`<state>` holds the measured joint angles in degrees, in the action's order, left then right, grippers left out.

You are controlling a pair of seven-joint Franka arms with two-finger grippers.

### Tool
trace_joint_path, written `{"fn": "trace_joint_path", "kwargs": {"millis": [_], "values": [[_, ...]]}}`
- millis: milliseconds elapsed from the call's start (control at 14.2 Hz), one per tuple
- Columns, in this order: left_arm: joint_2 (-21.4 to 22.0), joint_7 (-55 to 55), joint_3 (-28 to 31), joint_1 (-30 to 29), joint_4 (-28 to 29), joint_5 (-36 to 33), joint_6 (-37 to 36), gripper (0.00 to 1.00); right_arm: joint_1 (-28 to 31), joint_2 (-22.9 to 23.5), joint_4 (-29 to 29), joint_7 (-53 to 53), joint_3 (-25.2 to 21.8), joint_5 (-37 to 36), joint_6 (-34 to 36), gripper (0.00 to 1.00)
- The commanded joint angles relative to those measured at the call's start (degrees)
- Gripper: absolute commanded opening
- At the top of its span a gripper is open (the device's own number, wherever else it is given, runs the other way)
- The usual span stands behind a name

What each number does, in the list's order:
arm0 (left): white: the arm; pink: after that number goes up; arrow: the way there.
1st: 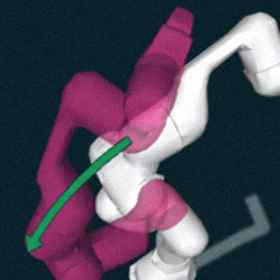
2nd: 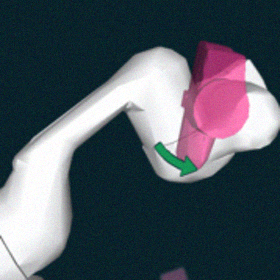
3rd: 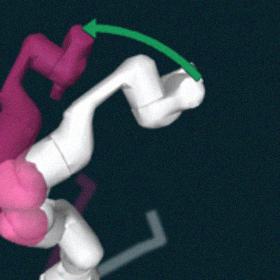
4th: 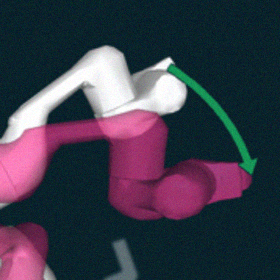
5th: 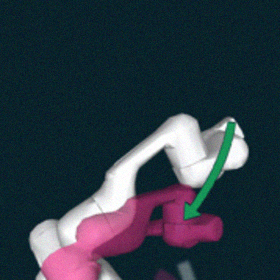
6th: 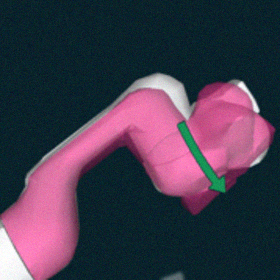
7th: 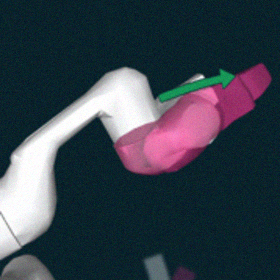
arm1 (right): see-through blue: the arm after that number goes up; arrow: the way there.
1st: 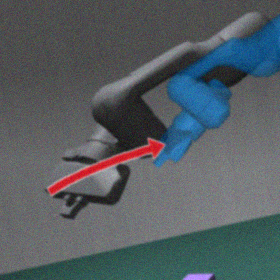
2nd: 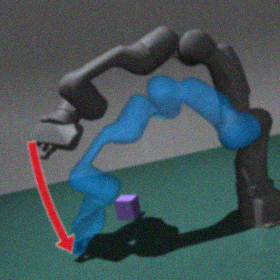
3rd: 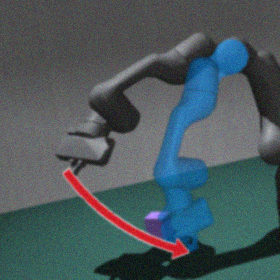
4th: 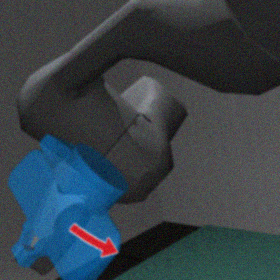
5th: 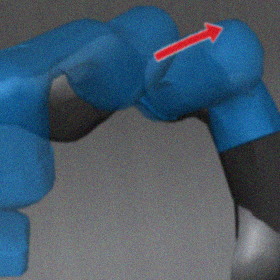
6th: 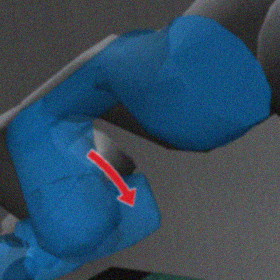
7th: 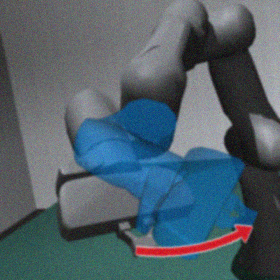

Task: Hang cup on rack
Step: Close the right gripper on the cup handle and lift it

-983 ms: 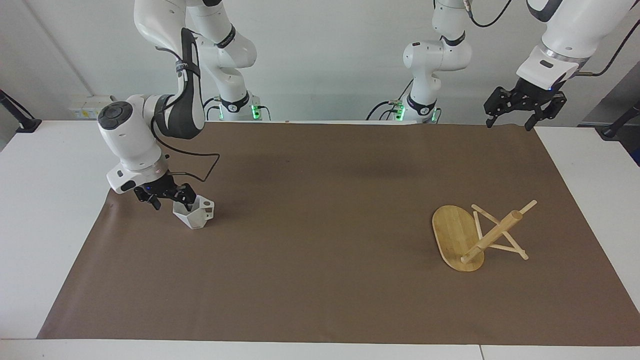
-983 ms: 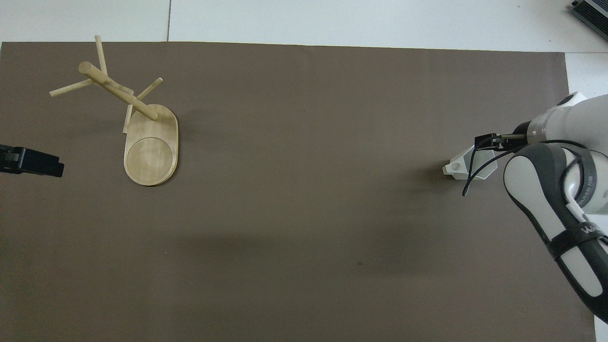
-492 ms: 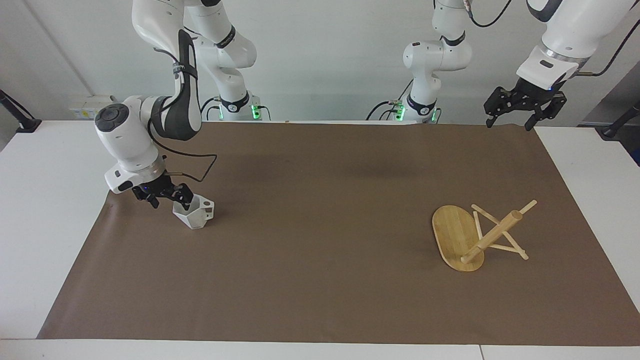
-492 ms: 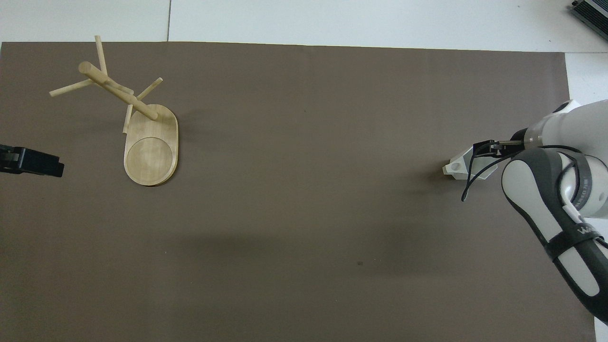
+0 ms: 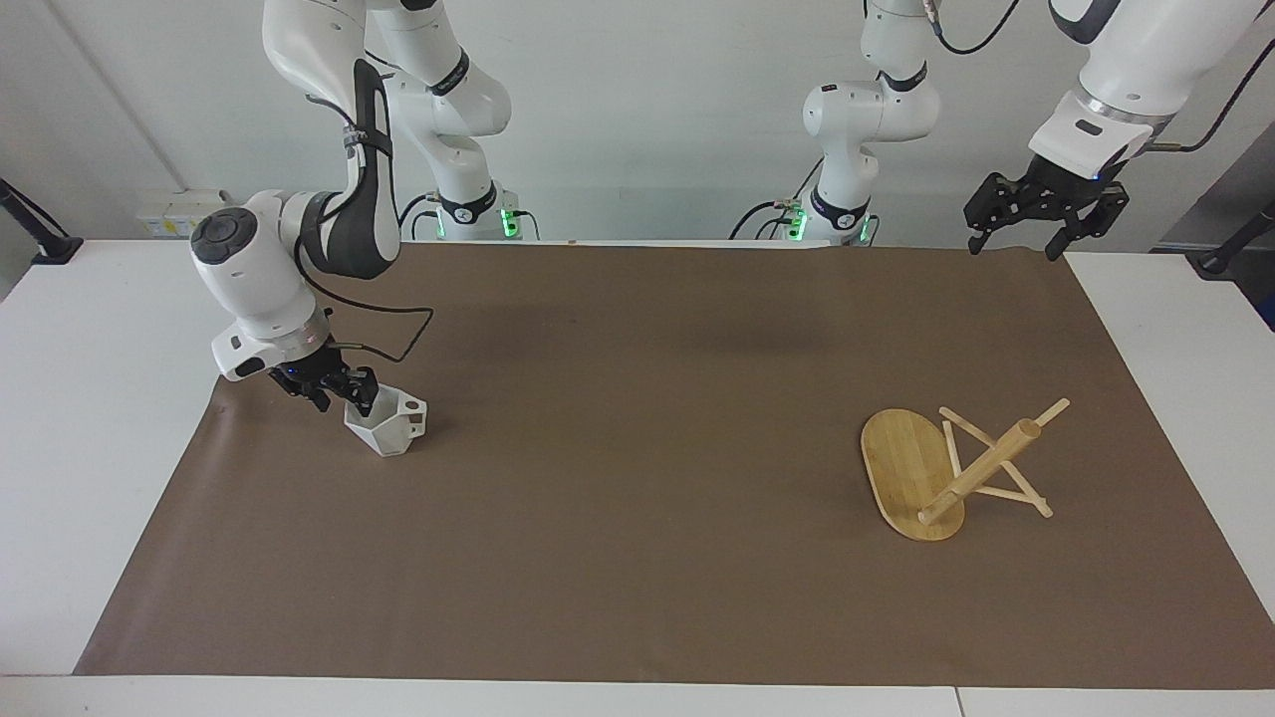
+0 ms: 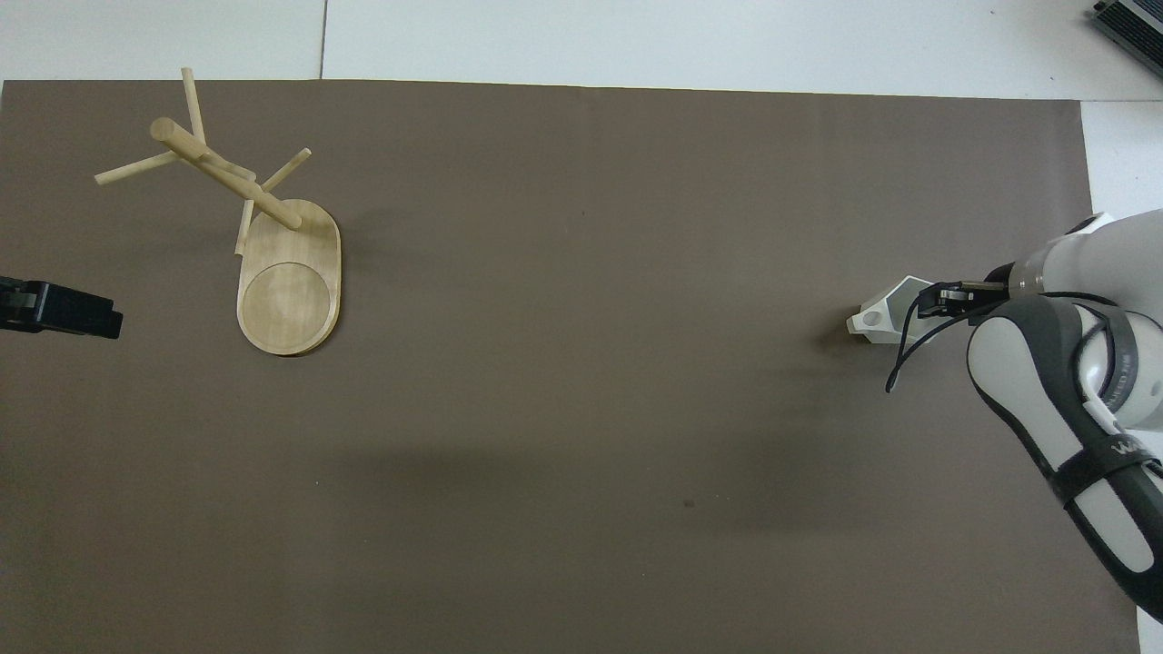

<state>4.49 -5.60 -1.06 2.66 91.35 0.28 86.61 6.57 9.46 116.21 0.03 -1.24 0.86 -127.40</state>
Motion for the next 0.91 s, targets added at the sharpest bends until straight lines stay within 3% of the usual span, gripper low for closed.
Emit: {"fn": "trace_joint_path", "kwargs": {"millis": [0,211,492,843], "values": [[1.57,-0.2,-0.17,-0.37,1.55,-0.28,-0.48,1.0,0.46,-1.55,1.74,-0.91,0.54,-0.15,-0.48,0.48],[1.57,-0.2,-0.08,-0.37,1.55,-0.28,-0.48,1.0,0.46,-1.55,1.57,-0.47,0.54,-0.15,-0.39,0.26],[1.57,-0.2,-0.17,-0.29,1.55,-0.28,-0.48,1.0,0.46,-1.46,1.39,-0.47,0.54,-0.15,-0.22,0.11],[1.57,-0.2,-0.17,-0.37,1.55,-0.28,-0.48,1.0,0.37,-1.37,0.43,-0.56,0.63,-0.07,1.36,0.07]]}}
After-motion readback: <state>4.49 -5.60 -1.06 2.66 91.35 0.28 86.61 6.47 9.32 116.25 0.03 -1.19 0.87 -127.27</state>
